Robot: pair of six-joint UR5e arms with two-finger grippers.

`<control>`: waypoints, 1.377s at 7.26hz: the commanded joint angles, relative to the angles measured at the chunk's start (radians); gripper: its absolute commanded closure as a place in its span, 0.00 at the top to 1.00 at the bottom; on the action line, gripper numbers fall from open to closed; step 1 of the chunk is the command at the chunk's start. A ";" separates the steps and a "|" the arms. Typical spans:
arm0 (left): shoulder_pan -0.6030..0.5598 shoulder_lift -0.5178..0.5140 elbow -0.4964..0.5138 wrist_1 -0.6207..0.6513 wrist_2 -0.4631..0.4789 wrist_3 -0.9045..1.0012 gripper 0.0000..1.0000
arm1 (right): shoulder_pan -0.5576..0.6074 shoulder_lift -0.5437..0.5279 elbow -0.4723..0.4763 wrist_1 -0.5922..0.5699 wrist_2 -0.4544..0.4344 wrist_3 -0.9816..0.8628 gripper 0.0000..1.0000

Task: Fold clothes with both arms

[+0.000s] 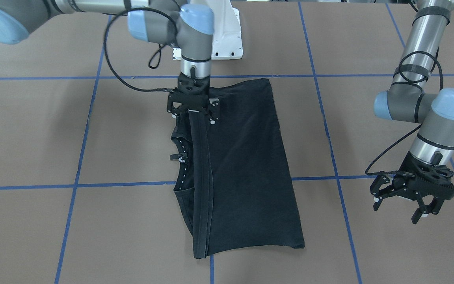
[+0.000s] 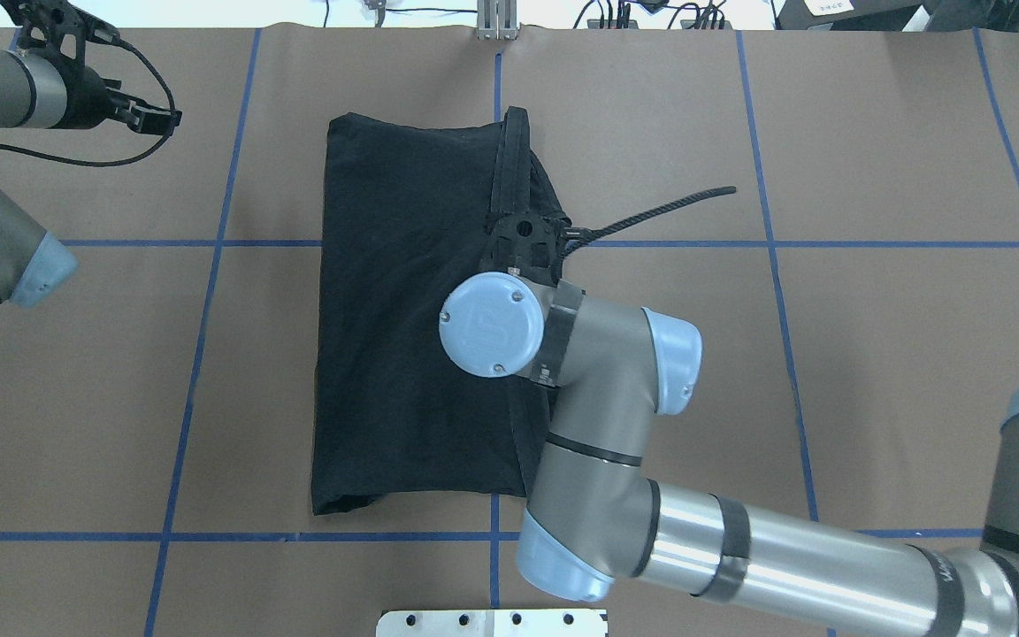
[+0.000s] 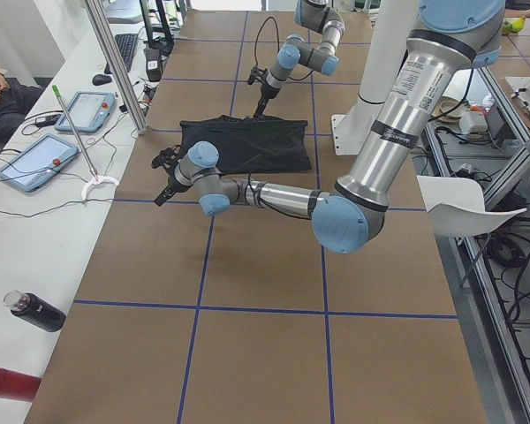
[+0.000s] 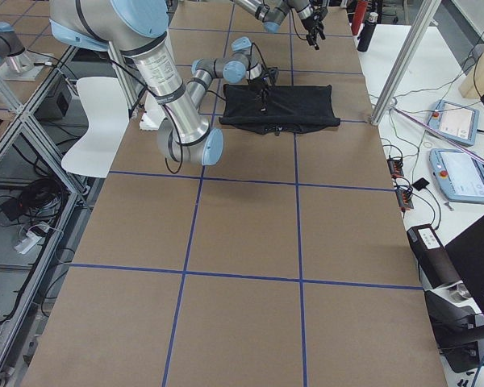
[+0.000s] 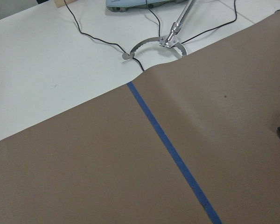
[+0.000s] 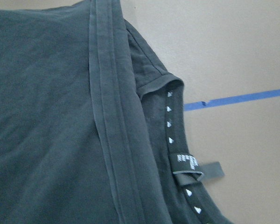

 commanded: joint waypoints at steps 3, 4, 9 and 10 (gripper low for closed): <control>0.000 0.017 -0.023 0.002 -0.001 -0.001 1.00 | 0.051 0.215 -0.378 -0.049 0.086 -0.112 1.00; 0.001 0.017 -0.024 0.002 -0.001 -0.001 1.00 | 0.049 0.248 -0.424 -0.092 0.090 -0.126 1.00; 0.006 0.017 -0.023 0.000 -0.001 -0.001 1.00 | 0.047 0.267 -0.469 -0.158 0.094 -0.205 1.00; 0.006 0.017 -0.023 0.002 -0.001 -0.001 1.00 | 0.047 0.265 -0.469 -0.165 0.094 -0.218 1.00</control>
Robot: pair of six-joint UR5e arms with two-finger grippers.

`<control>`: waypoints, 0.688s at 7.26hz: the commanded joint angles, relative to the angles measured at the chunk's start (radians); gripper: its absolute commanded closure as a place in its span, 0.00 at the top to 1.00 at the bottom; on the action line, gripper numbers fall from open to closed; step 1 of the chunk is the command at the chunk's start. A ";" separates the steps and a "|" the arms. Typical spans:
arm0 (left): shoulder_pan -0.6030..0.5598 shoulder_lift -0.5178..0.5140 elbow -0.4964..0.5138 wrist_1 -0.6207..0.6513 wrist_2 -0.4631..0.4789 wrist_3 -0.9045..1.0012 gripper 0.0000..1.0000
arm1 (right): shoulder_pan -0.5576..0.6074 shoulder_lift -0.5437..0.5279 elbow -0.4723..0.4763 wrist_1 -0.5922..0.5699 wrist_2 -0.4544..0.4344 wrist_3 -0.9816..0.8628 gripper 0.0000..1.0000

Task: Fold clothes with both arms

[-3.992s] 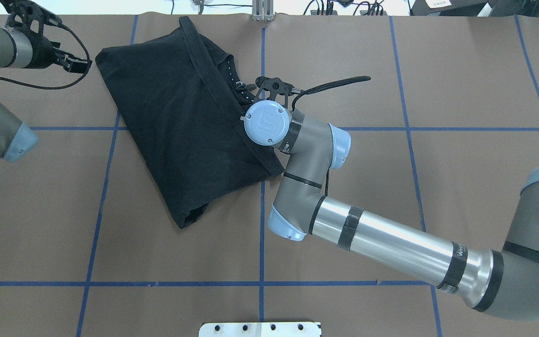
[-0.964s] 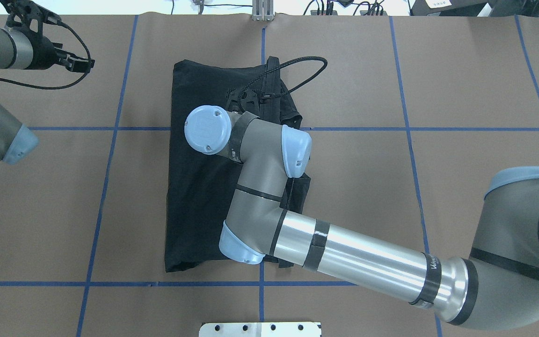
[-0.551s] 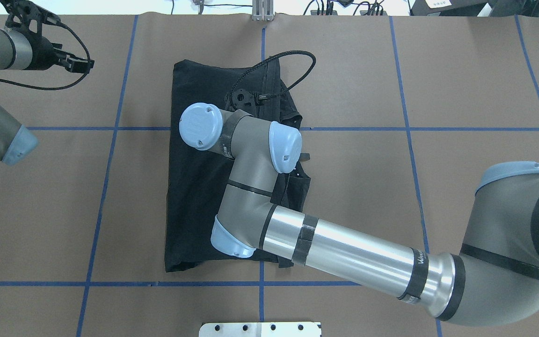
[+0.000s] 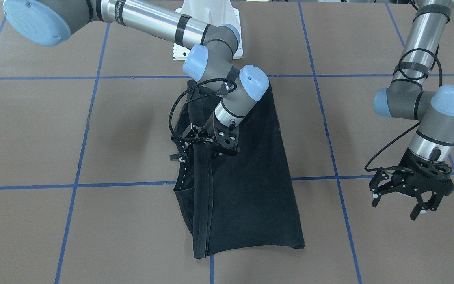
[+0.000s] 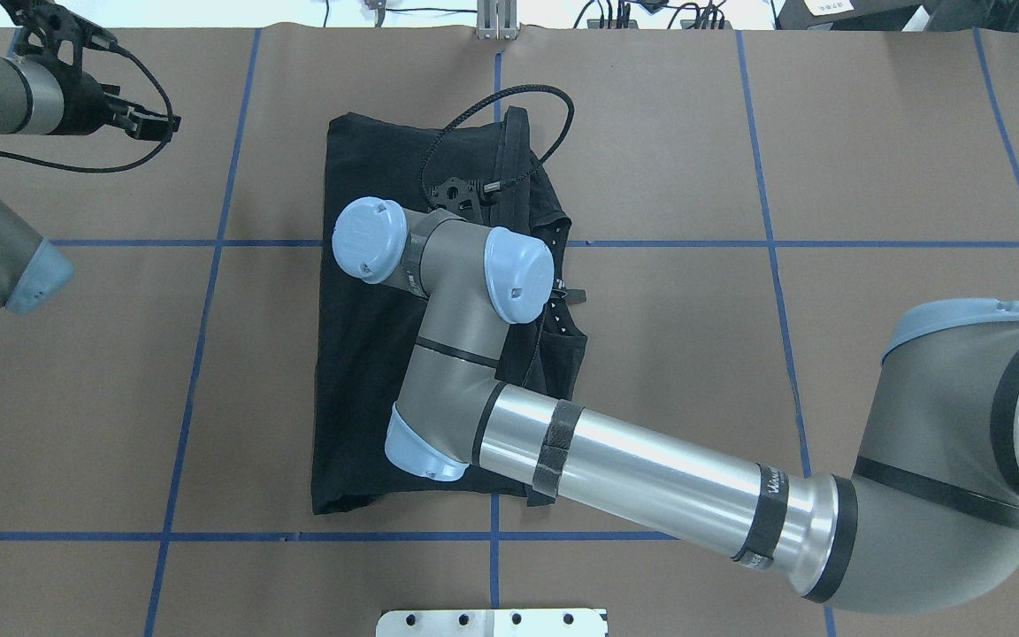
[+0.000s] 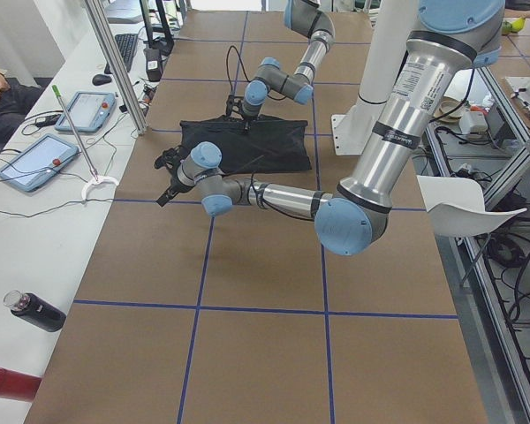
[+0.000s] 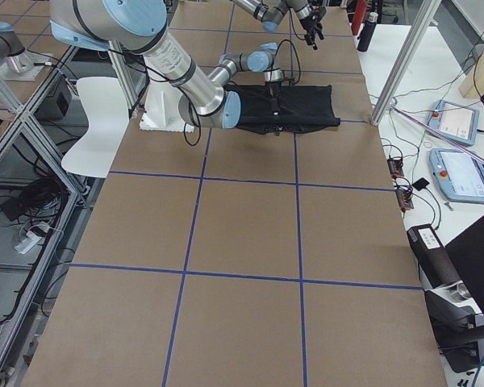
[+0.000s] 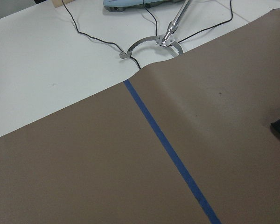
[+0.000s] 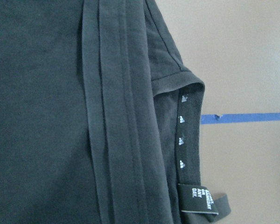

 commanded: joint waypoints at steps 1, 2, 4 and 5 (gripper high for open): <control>0.000 0.000 0.000 0.000 0.000 0.000 1.00 | 0.000 -0.001 0.001 -0.025 -0.001 -0.022 1.00; 0.000 0.000 0.000 -0.001 0.000 0.000 1.00 | 0.000 -0.001 0.001 -0.038 -0.001 -0.028 1.00; 0.000 0.000 -0.001 -0.001 0.000 0.000 1.00 | 0.003 -0.001 0.004 -0.078 -0.001 -0.048 1.00; 0.002 0.000 0.000 -0.001 0.000 -0.002 1.00 | 0.005 -0.001 0.010 -0.104 -0.003 -0.063 1.00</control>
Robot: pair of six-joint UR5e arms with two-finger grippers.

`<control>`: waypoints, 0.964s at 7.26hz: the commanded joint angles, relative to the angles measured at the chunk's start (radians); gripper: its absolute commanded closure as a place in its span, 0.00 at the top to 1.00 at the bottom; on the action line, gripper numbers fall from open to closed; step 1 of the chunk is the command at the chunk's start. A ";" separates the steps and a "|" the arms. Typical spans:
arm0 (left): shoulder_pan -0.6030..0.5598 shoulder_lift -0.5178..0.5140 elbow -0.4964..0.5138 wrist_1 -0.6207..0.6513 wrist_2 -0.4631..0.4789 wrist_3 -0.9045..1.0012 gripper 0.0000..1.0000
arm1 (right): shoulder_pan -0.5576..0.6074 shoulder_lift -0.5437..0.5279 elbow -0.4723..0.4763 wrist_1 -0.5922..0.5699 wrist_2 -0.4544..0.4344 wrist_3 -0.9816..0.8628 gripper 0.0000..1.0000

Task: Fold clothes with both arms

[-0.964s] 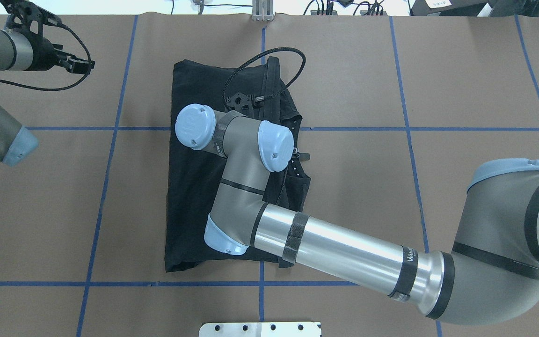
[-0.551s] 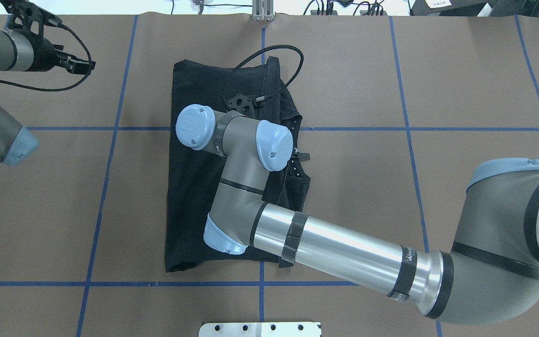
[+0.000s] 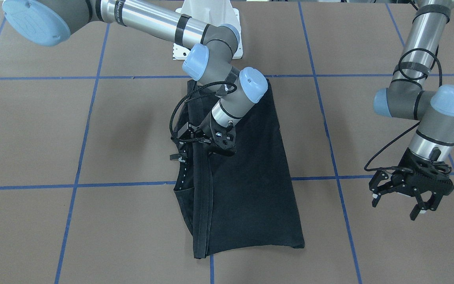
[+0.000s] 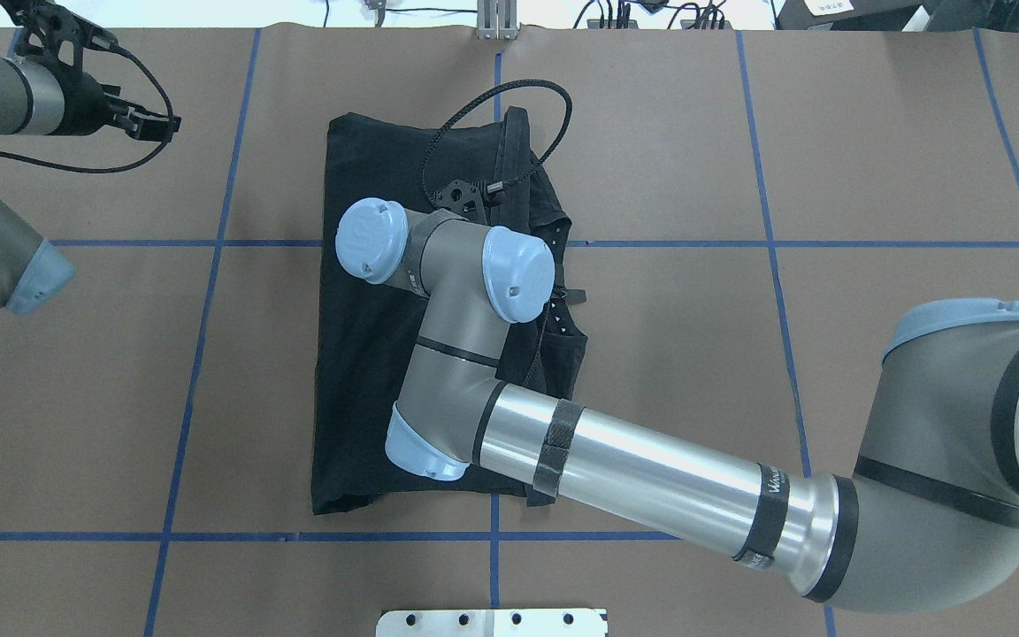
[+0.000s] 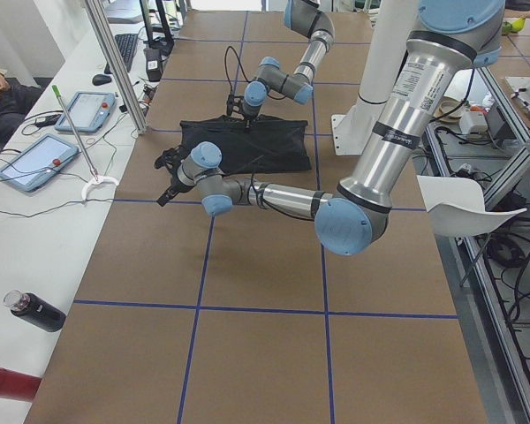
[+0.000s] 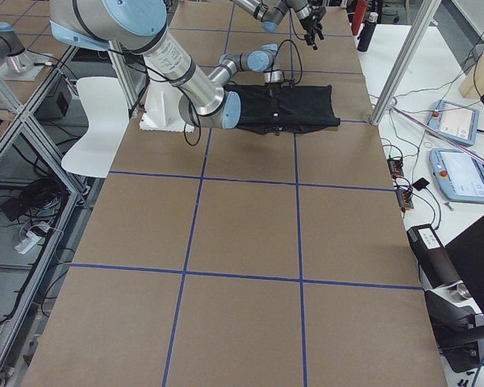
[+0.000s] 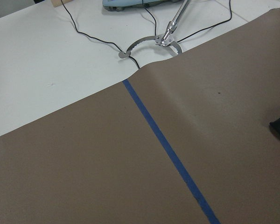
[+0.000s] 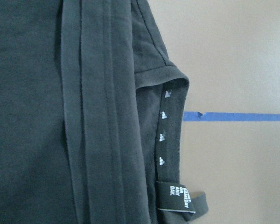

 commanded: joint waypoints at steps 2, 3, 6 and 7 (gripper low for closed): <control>0.001 0.000 0.003 0.000 0.000 0.000 1.00 | 0.037 -0.027 0.045 -0.090 0.000 -0.077 1.00; 0.001 -0.002 0.003 0.000 0.000 0.000 1.00 | 0.055 -0.093 0.112 -0.107 -0.003 -0.119 1.00; 0.001 -0.002 0.005 0.002 0.000 0.000 1.00 | 0.080 -0.273 0.301 -0.111 -0.007 -0.167 1.00; 0.001 -0.002 0.005 0.002 0.000 0.000 1.00 | 0.080 -0.262 0.319 -0.111 -0.004 -0.167 1.00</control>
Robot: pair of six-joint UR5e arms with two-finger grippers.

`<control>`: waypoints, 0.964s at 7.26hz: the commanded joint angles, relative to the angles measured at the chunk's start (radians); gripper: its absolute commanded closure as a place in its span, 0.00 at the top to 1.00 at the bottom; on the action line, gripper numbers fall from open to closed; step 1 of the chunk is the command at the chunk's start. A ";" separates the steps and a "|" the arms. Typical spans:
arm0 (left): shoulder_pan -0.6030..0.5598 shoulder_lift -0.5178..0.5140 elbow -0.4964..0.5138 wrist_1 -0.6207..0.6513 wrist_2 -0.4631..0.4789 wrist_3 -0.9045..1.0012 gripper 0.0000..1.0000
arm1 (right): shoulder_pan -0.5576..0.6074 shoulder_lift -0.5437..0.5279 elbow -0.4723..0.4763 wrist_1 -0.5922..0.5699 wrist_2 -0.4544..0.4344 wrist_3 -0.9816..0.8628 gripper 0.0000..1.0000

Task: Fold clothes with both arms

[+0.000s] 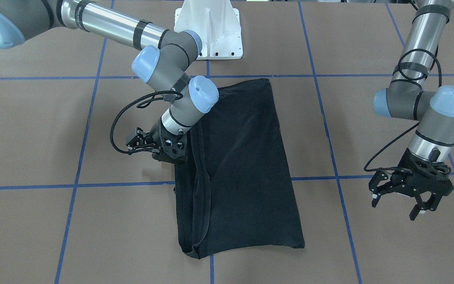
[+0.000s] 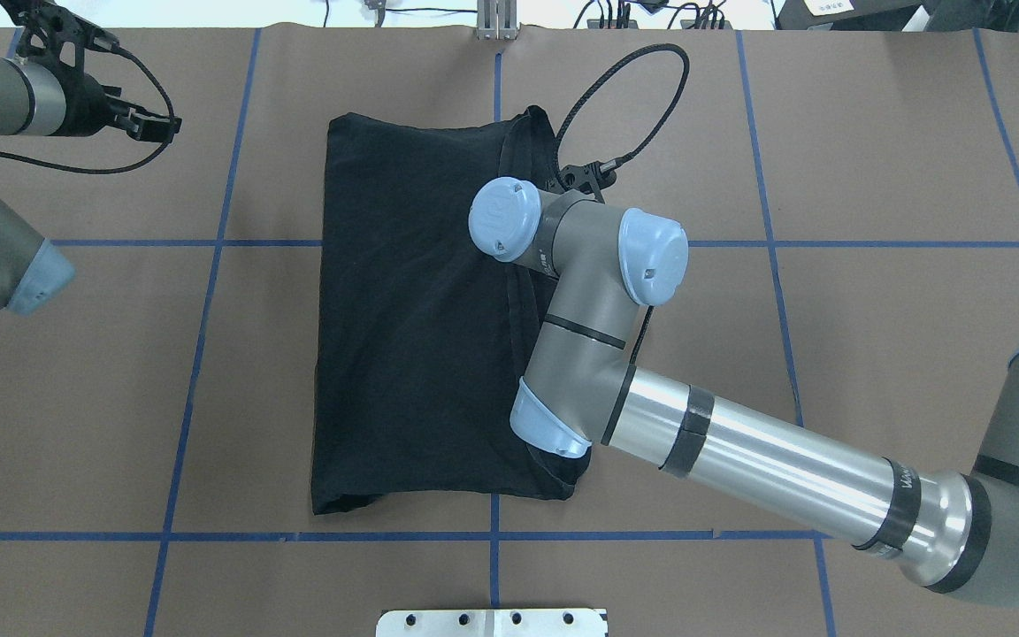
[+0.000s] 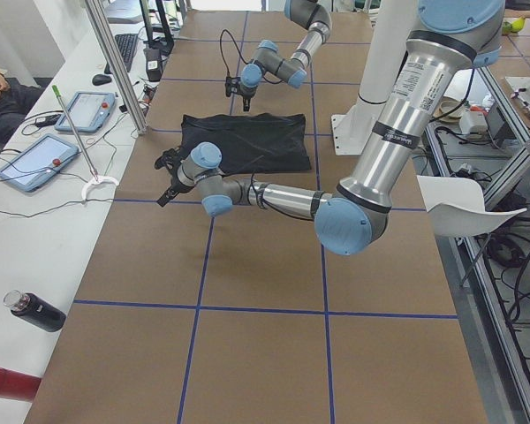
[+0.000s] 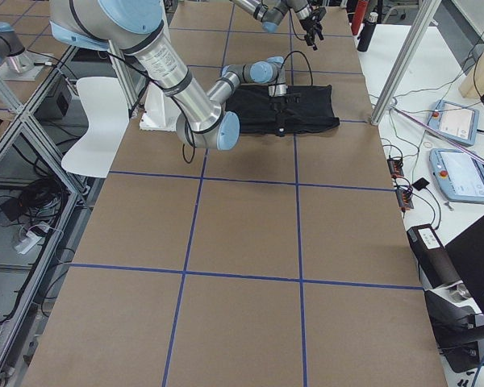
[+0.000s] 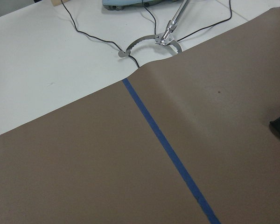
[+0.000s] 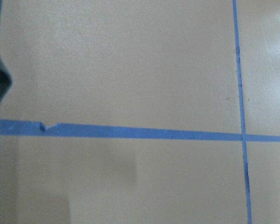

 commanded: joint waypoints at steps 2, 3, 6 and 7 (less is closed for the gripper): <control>0.000 -0.002 0.002 0.001 0.000 0.000 1.00 | -0.002 0.078 0.078 0.012 0.039 0.016 1.00; 0.000 -0.002 0.002 0.001 0.000 0.000 1.00 | -0.040 0.097 0.124 0.010 0.094 0.044 1.00; 0.000 0.002 0.003 0.001 0.002 0.002 1.00 | -0.207 -0.020 0.361 0.021 0.096 0.036 0.99; 0.000 0.002 0.003 -0.001 0.000 0.000 1.00 | -0.234 -0.086 0.414 0.127 0.090 -0.008 0.99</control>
